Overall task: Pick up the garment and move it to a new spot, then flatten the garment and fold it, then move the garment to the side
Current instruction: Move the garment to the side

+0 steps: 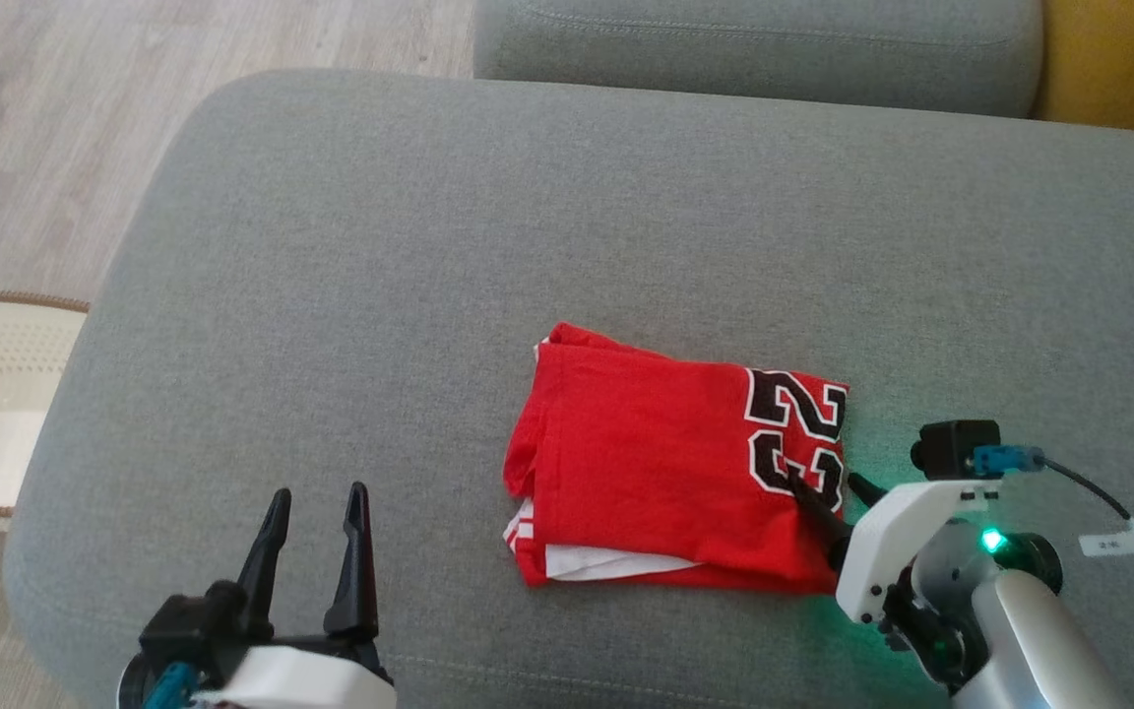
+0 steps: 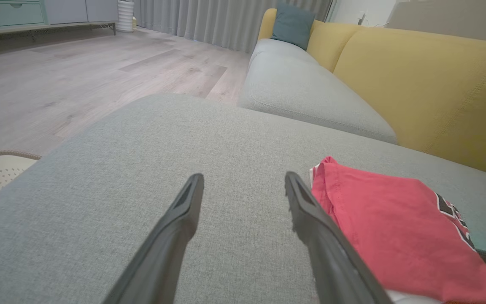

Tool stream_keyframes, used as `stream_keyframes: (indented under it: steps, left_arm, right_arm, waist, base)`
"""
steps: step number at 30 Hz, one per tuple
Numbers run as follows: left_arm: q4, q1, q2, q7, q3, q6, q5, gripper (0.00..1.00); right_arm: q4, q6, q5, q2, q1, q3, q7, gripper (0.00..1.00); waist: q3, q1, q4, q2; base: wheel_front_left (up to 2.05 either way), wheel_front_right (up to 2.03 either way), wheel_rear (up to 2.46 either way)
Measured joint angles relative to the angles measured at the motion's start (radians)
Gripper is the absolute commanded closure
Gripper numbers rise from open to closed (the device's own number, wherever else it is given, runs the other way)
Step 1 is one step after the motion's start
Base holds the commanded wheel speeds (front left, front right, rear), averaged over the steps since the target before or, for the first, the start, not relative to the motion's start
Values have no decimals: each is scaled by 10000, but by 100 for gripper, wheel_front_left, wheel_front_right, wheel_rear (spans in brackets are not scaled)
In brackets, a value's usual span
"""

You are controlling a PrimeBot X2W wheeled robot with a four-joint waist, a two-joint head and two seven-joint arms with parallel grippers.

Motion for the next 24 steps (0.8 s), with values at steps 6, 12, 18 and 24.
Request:
stream_keyframes:
  steps: [6,12,18,24]
  left_arm:
    - [-4,-109,-4,0,-23,13,-84,0]
    - [-2,-143,-4,0,-36,15,-84,0]
    - [-6,-290,-8,0,-31,29,-105,0]
    - [-105,-296,-10,-2,-36,27,-104,0]
  right_arm:
    - [451,0,290,-15,-421,117,242,51]
    - [878,0,566,21,-831,267,245,100]
    - [953,0,704,-115,-1083,332,88,100]
    - [543,2,702,-784,-1336,313,10,100]
  waist:
    - [103,0,-9,0]
    - [198,0,-35,0]
    - [258,0,-218,0]
    - [326,0,-627,0]
  base:
    - [0,0,0]
    - [0,0,0]
    - [0,0,0]
    - [0,0,0]
